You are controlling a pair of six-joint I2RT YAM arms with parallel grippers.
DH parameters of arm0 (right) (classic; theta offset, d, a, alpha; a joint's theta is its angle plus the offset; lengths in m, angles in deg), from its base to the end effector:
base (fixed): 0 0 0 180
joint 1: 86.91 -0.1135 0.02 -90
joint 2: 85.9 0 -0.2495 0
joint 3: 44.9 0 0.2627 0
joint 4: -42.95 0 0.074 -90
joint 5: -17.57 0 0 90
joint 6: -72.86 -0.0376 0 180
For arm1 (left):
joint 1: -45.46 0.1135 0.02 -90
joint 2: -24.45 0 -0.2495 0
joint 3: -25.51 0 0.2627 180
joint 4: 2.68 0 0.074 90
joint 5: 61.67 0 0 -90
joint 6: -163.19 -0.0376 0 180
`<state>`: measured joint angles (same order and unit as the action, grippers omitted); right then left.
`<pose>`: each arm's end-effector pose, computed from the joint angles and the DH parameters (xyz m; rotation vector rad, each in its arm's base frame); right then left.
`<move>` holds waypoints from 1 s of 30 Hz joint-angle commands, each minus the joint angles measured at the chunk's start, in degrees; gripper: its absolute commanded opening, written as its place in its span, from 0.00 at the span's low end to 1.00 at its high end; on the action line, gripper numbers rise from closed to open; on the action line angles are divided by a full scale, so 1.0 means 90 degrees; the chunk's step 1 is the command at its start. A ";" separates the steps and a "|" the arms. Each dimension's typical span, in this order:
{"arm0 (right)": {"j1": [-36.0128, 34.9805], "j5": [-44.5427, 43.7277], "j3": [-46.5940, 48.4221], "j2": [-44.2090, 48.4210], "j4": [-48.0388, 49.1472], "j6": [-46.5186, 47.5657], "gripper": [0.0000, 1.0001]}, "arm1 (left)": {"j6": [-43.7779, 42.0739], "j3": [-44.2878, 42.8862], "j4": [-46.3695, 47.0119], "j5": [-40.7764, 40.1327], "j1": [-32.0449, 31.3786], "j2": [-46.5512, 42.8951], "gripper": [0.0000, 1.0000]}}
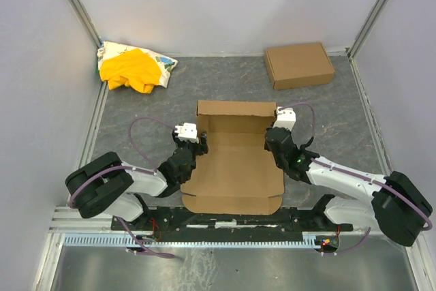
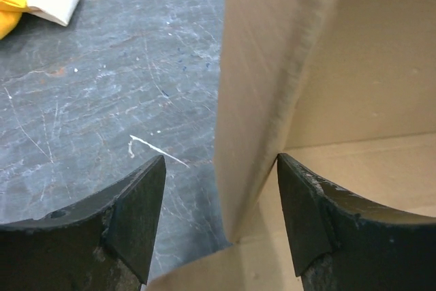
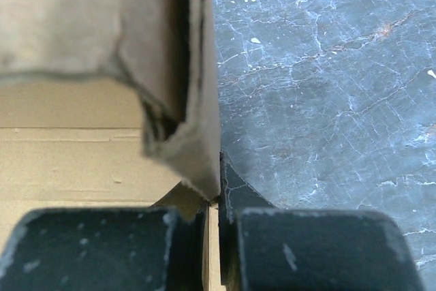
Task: Fold the paper box
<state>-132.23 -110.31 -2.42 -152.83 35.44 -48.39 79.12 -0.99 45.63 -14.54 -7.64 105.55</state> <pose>0.1917 0.1611 0.1794 0.1309 2.0005 0.1465 0.1613 -0.1722 0.1347 0.1213 1.6490 -0.1555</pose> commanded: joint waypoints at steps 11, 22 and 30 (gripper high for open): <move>-0.0004 0.0216 0.0134 0.0096 -0.0013 -0.0202 0.02 | 0.0218 -0.1444 -0.0325 -0.0931 0.0180 0.1215 0.03; -0.0003 0.0109 0.0288 -0.0164 -0.0120 -0.0276 0.02 | 0.0321 -0.1601 -0.1039 -0.1949 0.0114 0.1238 0.44; -0.0003 0.0108 0.0528 -0.0271 -0.0330 -0.0356 0.02 | 0.1179 -0.1009 -0.2087 -0.1674 0.0040 -0.0373 0.63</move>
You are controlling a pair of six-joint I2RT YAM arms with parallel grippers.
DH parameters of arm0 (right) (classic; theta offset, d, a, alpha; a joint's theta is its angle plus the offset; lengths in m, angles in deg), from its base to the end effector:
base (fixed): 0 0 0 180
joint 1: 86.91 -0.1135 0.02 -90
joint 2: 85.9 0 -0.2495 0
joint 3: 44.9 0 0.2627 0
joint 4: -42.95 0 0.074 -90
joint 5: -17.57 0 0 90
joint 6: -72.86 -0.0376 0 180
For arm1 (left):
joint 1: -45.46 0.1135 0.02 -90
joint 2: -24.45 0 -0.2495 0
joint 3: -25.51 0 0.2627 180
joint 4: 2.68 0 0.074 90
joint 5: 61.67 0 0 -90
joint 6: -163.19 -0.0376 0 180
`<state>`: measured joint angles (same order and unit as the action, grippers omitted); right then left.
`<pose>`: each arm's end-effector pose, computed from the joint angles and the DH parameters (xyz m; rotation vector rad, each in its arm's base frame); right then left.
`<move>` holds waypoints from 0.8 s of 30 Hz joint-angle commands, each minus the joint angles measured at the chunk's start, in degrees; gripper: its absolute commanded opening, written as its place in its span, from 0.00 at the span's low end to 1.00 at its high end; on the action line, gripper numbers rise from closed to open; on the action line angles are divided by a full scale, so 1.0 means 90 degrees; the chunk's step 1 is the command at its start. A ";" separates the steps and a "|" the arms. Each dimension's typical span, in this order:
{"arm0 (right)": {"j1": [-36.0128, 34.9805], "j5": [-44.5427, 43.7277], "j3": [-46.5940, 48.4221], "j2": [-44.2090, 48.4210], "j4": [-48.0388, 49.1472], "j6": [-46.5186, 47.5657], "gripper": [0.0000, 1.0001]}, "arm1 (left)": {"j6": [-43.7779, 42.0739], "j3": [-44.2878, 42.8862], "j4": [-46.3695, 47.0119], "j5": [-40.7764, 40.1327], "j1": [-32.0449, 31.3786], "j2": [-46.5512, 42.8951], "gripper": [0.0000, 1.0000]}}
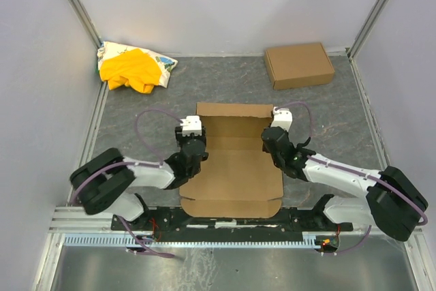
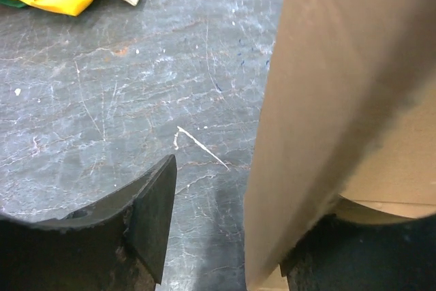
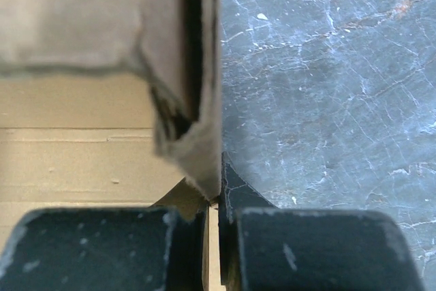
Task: Fold the paper box
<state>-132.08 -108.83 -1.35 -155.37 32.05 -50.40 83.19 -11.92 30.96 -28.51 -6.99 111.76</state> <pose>0.1937 0.1632 0.1698 0.1228 2.0730 0.1265 0.1885 -0.1936 0.1354 -0.0263 1.7256 0.1180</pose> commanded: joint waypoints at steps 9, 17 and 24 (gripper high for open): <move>-0.0012 -0.0319 0.1558 -0.0134 -0.0975 0.0634 0.01 | 0.1961 -0.0843 -0.5310 0.1393 -0.0102 -0.4783 0.63; 0.0299 0.0287 0.3329 -0.0534 -0.2312 0.2155 0.01 | 0.1964 -0.2407 -0.8038 0.1315 -0.0110 -0.6362 0.60; 0.0331 0.1155 0.3495 -0.0749 -0.2625 0.2676 0.01 | 0.1926 -0.2251 -0.8338 0.1131 -0.0108 -0.6417 0.61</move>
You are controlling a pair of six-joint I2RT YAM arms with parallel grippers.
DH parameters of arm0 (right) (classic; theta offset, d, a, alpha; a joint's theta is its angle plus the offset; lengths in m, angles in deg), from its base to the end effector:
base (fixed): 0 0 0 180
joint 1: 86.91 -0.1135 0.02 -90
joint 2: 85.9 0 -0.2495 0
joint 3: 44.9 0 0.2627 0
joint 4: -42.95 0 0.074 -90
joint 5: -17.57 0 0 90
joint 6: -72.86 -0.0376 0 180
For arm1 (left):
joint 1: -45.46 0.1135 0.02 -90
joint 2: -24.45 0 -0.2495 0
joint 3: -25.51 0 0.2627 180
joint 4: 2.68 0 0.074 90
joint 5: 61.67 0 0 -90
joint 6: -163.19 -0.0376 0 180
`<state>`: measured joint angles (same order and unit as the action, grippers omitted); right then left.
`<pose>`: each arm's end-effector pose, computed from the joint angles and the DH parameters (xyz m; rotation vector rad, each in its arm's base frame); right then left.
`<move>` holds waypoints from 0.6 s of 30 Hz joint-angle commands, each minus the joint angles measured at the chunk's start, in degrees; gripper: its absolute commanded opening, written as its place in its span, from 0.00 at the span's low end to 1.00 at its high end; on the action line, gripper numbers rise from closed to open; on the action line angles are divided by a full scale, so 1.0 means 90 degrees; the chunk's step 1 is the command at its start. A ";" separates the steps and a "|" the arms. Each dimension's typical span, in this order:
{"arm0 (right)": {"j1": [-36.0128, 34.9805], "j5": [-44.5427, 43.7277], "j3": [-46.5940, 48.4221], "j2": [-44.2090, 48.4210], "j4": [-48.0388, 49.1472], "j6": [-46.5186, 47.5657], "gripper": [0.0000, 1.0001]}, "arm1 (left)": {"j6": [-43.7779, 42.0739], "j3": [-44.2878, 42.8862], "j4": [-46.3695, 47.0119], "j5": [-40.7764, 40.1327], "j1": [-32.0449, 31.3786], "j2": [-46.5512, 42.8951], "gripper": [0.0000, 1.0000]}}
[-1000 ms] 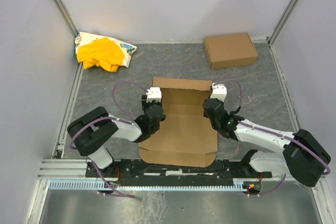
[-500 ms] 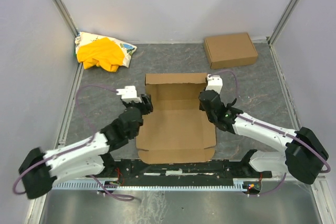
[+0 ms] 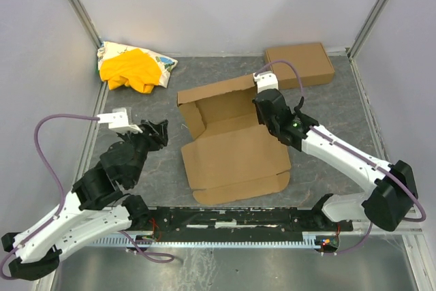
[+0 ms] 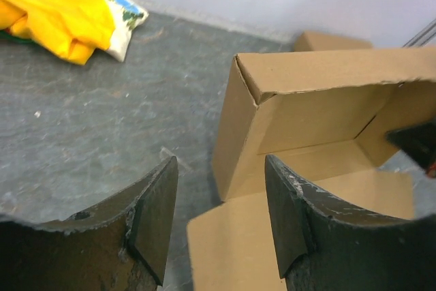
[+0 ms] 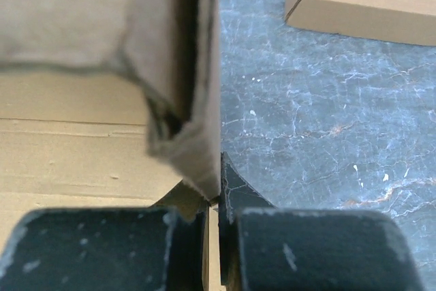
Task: Fold the paper box
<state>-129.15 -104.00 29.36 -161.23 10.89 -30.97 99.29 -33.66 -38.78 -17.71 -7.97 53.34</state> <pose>0.2415 0.1927 0.2920 -0.1971 2.0457 0.0101 0.0980 -0.0867 0.3564 -0.2112 1.6420 -0.3882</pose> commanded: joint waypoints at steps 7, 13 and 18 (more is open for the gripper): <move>0.0013 0.1840 0.0450 -0.0362 -0.0758 0.1637 0.01 | -0.0126 0.0112 -0.0604 -0.0071 -0.0001 0.0012 0.61; 0.0035 0.2843 0.2702 -0.1743 -0.2998 0.2774 0.05 | -0.0343 -0.0131 -0.0691 -0.0111 0.0001 -0.0234 0.61; 0.0033 0.3393 0.4539 -0.3120 -0.4216 0.3338 0.06 | -0.0389 -0.0194 -0.0974 -0.0194 0.0006 -0.0357 0.61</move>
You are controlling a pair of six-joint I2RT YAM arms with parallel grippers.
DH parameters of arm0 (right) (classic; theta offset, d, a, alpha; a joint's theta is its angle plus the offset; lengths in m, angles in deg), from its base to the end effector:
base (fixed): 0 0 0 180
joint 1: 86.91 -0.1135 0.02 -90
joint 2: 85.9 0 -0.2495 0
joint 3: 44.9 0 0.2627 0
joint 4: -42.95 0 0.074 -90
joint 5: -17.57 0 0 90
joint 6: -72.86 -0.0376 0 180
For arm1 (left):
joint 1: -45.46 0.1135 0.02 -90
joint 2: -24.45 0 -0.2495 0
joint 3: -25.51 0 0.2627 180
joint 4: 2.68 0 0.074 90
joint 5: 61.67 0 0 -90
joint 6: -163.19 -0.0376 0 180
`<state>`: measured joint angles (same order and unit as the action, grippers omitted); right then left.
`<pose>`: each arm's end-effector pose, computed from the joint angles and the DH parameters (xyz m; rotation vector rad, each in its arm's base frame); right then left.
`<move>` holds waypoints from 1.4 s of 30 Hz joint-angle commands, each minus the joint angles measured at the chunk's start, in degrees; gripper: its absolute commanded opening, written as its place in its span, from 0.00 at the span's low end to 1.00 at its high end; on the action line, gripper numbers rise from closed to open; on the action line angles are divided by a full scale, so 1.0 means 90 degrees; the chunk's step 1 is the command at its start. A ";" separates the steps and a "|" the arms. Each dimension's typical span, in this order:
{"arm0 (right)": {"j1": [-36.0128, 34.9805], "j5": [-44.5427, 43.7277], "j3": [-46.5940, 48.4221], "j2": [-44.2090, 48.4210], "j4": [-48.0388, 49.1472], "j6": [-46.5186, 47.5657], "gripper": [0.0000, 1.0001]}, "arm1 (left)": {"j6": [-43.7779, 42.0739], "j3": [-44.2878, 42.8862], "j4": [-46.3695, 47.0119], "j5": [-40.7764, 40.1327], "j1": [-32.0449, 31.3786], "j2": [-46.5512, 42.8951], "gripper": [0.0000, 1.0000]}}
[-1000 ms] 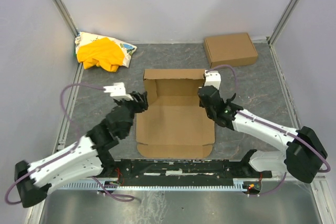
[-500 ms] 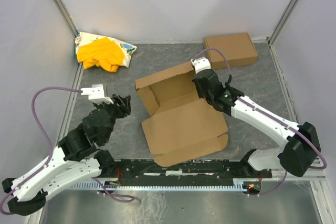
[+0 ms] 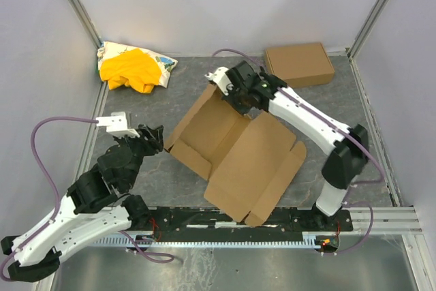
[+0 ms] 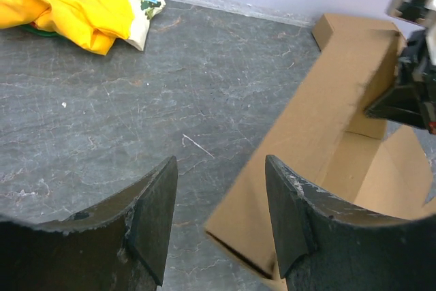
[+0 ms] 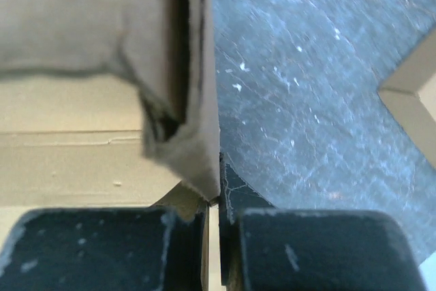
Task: Fold the paper box
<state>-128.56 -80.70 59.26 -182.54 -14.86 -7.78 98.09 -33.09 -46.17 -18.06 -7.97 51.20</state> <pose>0.2878 0.2487 0.3102 -0.9918 2.2266 0.0755 0.0923 -0.0787 0.3443 -0.1494 1.7128 -0.2962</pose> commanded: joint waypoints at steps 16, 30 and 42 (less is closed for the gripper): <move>-0.0060 0.1173 0.3579 -0.2420 -0.2137 0.1644 0.67 | -0.0306 -0.0119 -0.0362 -0.0412 -0.0001 -0.0593 0.61; -0.1815 0.2669 -0.1619 0.0165 0.2494 -0.0352 0.67 | -0.0277 0.0362 -0.0372 -0.1431 0.0003 -0.1319 0.61; -0.2905 0.1194 -0.0743 -0.1671 0.2609 -0.0849 0.61 | -0.0126 0.0690 -0.0287 -0.1339 0.0005 -0.1855 0.60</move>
<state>-154.11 -64.85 47.07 -195.89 5.34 -13.24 96.87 -27.15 -50.26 -28.94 -7.97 33.58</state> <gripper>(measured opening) 0.625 0.600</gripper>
